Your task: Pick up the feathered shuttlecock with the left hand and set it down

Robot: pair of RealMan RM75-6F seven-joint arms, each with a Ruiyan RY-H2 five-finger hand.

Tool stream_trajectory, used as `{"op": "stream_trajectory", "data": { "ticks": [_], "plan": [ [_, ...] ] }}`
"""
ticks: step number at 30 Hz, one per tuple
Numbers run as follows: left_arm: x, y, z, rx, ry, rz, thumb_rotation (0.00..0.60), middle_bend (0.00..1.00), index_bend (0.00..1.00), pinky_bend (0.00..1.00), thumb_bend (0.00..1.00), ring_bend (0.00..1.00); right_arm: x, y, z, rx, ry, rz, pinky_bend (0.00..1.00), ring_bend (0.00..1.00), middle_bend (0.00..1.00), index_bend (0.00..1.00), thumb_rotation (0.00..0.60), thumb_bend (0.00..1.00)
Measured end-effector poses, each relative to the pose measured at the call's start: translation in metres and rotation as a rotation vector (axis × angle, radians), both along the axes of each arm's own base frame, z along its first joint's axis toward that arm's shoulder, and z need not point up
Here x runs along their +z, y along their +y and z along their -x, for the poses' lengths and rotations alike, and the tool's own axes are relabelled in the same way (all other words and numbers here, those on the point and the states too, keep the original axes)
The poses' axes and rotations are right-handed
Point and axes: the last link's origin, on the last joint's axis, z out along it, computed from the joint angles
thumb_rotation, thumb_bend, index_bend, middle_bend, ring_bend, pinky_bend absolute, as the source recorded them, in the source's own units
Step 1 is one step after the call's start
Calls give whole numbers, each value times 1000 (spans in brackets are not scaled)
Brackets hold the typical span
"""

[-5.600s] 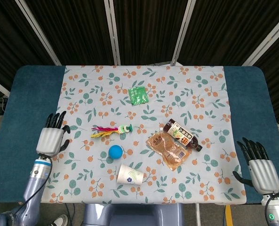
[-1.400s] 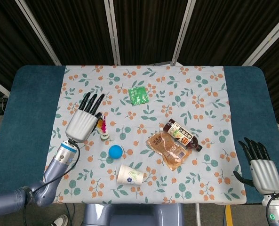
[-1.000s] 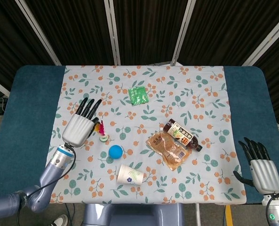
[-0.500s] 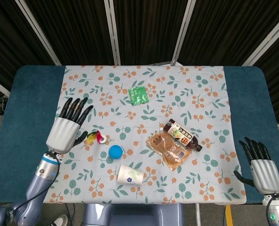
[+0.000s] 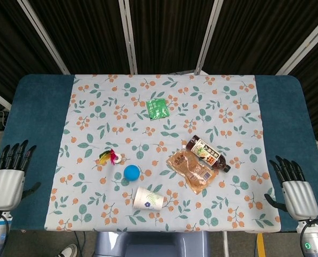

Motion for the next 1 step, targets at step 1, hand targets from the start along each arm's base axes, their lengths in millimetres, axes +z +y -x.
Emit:
{"op": "stream_trajectory", "data": {
  "ticks": [1],
  "plan": [
    [2,-5,7,21,1,6,600,0,61,0,142,0,0,0,0,0,2,0,0,0,0,89,600,134]
  ]
}}
